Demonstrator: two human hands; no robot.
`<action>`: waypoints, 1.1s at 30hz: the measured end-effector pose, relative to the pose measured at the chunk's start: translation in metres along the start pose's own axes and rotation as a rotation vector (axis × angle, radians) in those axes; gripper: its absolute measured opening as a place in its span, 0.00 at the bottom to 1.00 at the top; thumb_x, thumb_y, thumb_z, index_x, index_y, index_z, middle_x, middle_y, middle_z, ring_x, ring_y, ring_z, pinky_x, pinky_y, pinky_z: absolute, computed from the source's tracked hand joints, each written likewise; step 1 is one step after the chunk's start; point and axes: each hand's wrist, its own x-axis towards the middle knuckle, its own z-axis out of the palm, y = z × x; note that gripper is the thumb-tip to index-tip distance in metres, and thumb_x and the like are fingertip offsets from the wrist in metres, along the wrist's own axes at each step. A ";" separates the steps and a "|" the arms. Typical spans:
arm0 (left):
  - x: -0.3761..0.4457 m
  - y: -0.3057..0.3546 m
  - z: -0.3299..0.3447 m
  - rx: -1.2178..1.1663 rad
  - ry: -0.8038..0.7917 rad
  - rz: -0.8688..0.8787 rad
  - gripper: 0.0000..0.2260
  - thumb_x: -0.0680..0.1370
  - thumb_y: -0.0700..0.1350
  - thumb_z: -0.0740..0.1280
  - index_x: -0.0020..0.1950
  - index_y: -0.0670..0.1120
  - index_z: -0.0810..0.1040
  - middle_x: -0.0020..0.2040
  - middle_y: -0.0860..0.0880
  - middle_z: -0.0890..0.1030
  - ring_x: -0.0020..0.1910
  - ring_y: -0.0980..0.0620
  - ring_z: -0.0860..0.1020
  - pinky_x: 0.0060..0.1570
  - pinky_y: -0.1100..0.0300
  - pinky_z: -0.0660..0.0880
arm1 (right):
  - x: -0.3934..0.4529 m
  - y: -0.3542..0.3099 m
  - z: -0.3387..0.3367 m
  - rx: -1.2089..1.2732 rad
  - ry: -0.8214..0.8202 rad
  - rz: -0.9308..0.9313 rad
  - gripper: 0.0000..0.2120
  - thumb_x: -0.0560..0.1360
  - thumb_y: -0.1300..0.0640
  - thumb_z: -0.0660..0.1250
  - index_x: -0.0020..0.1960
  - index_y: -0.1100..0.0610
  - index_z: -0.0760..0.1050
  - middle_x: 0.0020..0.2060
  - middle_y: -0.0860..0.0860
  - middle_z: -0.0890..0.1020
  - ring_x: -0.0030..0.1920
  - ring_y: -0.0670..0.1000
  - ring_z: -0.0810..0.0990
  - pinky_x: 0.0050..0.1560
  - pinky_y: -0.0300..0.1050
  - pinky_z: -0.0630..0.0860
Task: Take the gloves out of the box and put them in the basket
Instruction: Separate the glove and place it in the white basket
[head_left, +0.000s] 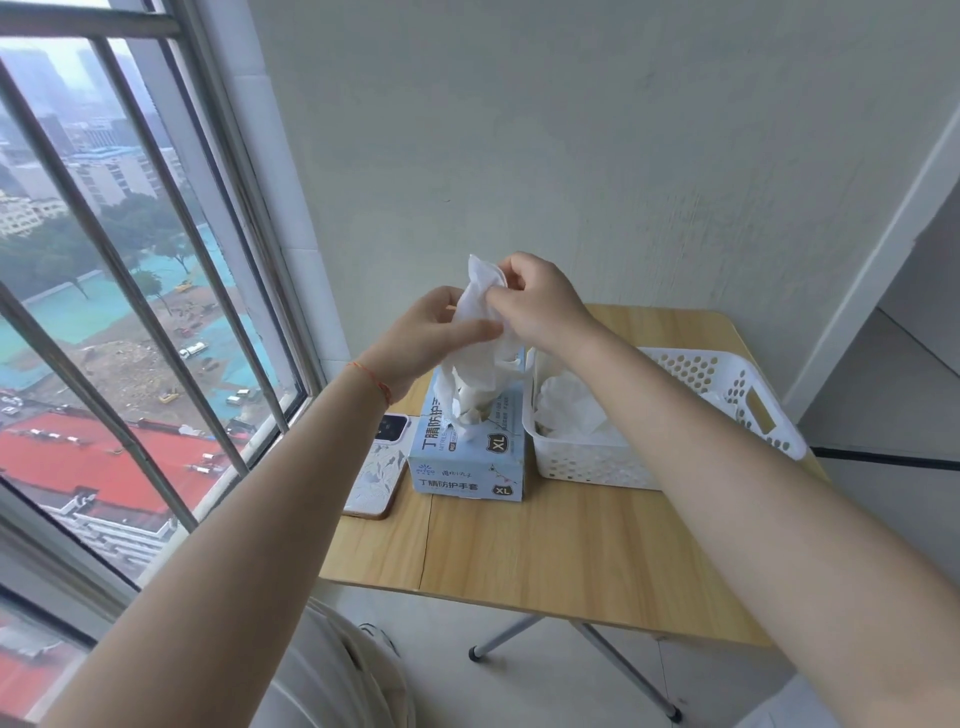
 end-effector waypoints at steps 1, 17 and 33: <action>0.001 -0.001 0.000 0.036 -0.011 0.025 0.26 0.65 0.53 0.76 0.58 0.42 0.77 0.49 0.44 0.82 0.47 0.48 0.81 0.51 0.51 0.77 | 0.001 -0.003 -0.001 0.009 0.015 -0.004 0.04 0.76 0.57 0.62 0.42 0.52 0.73 0.35 0.44 0.75 0.35 0.45 0.72 0.36 0.38 0.68; -0.011 0.045 -0.020 -0.155 0.466 -0.036 0.10 0.73 0.39 0.64 0.32 0.47 0.74 0.27 0.52 0.69 0.28 0.51 0.66 0.29 0.64 0.62 | -0.005 -0.048 -0.028 0.272 0.168 0.109 0.14 0.74 0.60 0.61 0.32 0.53 0.61 0.29 0.48 0.63 0.30 0.49 0.62 0.24 0.34 0.61; 0.000 -0.027 -0.006 0.090 0.309 -0.412 0.04 0.74 0.45 0.71 0.41 0.45 0.82 0.40 0.48 0.84 0.38 0.52 0.84 0.40 0.64 0.81 | -0.017 0.021 -0.016 0.085 -0.048 0.472 0.10 0.73 0.60 0.56 0.34 0.55 0.61 0.29 0.50 0.63 0.28 0.52 0.62 0.28 0.36 0.62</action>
